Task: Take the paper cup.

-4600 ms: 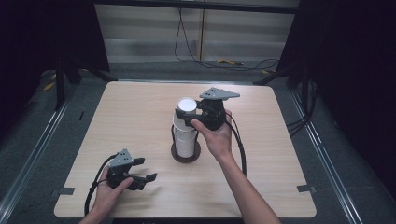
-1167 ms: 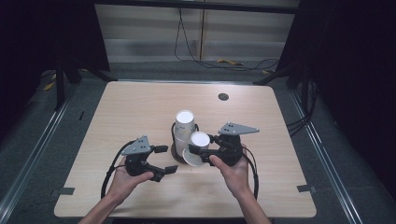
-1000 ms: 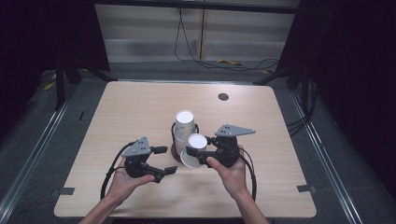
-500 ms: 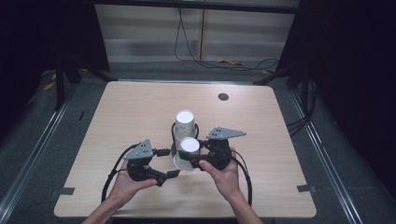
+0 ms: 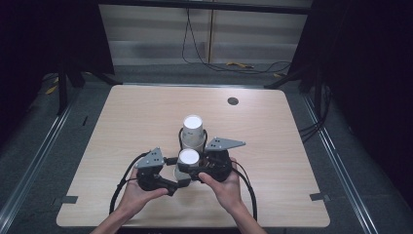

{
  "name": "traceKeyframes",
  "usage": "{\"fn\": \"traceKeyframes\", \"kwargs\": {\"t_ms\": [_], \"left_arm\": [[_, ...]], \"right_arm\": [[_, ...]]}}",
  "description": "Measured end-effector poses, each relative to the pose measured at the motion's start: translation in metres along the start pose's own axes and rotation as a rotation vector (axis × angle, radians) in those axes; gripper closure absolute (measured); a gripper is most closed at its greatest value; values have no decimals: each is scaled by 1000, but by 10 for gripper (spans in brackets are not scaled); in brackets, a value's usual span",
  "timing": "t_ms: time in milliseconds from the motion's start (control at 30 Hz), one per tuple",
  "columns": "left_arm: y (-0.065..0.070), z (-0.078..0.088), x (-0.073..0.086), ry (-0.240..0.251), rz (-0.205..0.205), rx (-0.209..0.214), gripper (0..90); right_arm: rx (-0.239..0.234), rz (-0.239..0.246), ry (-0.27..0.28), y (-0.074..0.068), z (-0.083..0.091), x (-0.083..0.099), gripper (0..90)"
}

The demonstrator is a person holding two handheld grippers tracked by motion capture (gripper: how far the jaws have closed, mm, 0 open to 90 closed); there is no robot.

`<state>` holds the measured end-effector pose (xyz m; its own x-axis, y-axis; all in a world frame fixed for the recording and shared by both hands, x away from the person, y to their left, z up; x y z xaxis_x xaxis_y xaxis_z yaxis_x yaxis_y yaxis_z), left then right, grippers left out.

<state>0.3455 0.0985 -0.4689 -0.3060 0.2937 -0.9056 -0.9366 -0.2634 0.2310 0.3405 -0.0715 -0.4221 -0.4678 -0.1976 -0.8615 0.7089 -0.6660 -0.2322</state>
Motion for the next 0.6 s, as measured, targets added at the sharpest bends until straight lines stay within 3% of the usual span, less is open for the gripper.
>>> {"fn": "traceKeyframes", "kwargs": {"t_ms": [200, 600], "left_arm": [[0, 2, -1, 14, 5, 11, 214], [3, 1, -4, 36, -6, 4, 225]], "right_arm": [[-5, 2, 5, -3, -3, 0, 356], [0, 1, 28, -4, 1, -1, 353]]}}
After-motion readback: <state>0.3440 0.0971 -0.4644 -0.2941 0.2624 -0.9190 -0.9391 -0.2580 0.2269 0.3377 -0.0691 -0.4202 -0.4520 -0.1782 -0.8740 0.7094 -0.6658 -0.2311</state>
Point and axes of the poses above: each handheld gripper's, and its own axes: z roughly backward along the jaws, x roughly out of its underside, y roughly to its right, the point moved 3 cm from there along -z, roughly forward along the jaws, and after that the axes turned 6 degrees about x, right-handed, at the moved point
